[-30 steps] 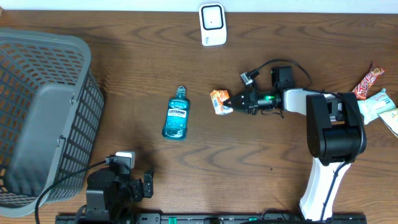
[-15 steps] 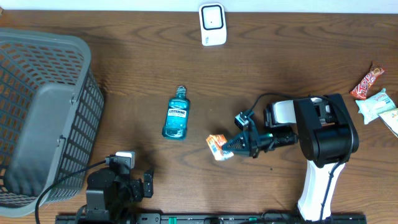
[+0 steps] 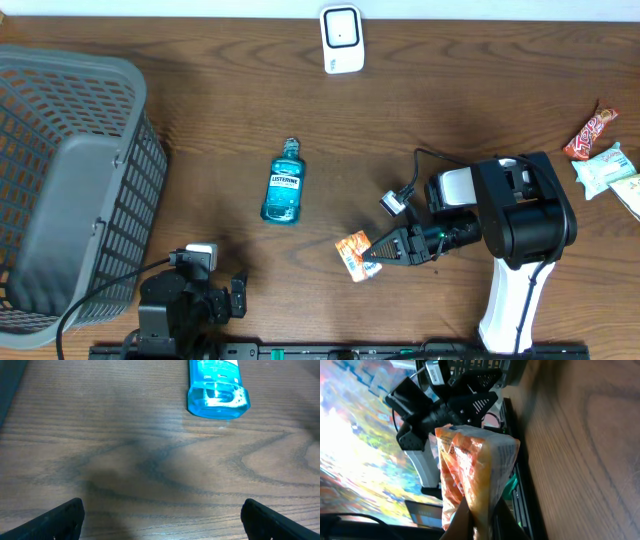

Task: Scan the item barcode
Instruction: 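Lift the orange box and rotate it with the right gripper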

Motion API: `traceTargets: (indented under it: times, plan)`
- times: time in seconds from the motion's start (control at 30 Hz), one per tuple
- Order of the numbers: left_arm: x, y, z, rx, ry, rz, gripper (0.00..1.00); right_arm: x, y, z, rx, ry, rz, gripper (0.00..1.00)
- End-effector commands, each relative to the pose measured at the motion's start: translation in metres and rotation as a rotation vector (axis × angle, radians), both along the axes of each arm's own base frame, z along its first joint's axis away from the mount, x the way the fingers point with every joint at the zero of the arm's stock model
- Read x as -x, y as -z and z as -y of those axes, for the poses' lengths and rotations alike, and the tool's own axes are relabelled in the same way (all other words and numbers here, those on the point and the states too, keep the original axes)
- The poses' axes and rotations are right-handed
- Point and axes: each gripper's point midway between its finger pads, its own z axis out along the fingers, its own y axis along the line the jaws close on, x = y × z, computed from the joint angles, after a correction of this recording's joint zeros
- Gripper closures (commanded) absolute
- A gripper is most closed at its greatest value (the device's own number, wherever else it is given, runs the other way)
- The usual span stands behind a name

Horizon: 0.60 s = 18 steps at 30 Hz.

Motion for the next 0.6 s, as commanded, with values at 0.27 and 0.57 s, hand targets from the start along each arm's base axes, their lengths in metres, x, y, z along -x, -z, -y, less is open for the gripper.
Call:
traceTargets:
  times: [0.27, 0.57]
  plan:
    - [0.001, 0.002, 0.001, 0.004, 0.001, -0.008, 0.01, 0.002, 0.000, 0.000, -0.018, -0.010, 0.059, 0.99]
    - [0.001, 0.002, 0.001, 0.004, 0.001, -0.008, 0.00, -0.009, 0.005, -0.003, -0.043, 0.050, 0.132, 0.99]
